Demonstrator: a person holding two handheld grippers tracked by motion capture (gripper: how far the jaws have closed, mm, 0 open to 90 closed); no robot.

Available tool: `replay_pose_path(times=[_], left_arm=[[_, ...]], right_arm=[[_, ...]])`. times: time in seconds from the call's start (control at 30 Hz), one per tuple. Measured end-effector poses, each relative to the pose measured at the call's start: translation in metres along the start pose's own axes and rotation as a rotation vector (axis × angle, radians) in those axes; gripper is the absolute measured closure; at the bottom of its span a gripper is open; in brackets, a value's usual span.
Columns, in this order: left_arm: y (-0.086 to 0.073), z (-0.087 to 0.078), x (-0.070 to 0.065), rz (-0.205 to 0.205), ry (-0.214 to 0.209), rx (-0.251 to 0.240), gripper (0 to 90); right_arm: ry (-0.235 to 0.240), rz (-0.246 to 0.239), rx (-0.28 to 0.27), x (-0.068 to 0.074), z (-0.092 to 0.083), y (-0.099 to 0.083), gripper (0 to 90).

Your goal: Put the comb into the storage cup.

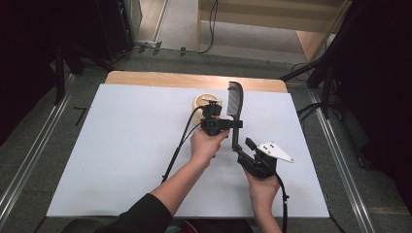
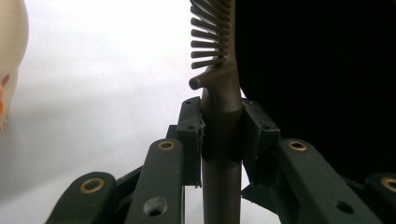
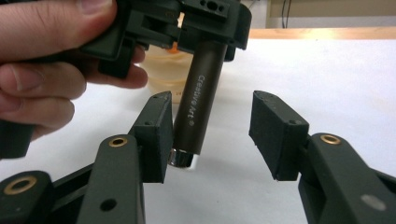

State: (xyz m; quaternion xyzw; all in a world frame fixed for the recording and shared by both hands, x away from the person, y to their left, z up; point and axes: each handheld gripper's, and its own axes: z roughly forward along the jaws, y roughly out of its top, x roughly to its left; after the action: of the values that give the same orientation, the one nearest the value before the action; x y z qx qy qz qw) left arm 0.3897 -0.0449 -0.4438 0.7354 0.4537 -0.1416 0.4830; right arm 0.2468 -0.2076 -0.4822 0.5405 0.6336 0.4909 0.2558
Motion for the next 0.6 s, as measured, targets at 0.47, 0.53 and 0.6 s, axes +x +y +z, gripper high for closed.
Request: replay_pose_path(times=[0.47,0.53,0.6], left_arm=[[0.004,-0.006,0.002,0.042,0.017,0.030,72.5],[0.006,-0.007,0.002,0.045,0.017,0.032,72.5],[0.007,-0.009,0.002,0.060,0.012,0.038,72.5]], right_arm=[[0.046,-0.045,0.009,-0.009,-0.002,-0.002,32.0],[0.054,-0.037,0.009,-0.011,-0.003,-0.002,28.6],[0.071,-0.025,0.014,-0.013,-0.003,-0.002,26.3]])
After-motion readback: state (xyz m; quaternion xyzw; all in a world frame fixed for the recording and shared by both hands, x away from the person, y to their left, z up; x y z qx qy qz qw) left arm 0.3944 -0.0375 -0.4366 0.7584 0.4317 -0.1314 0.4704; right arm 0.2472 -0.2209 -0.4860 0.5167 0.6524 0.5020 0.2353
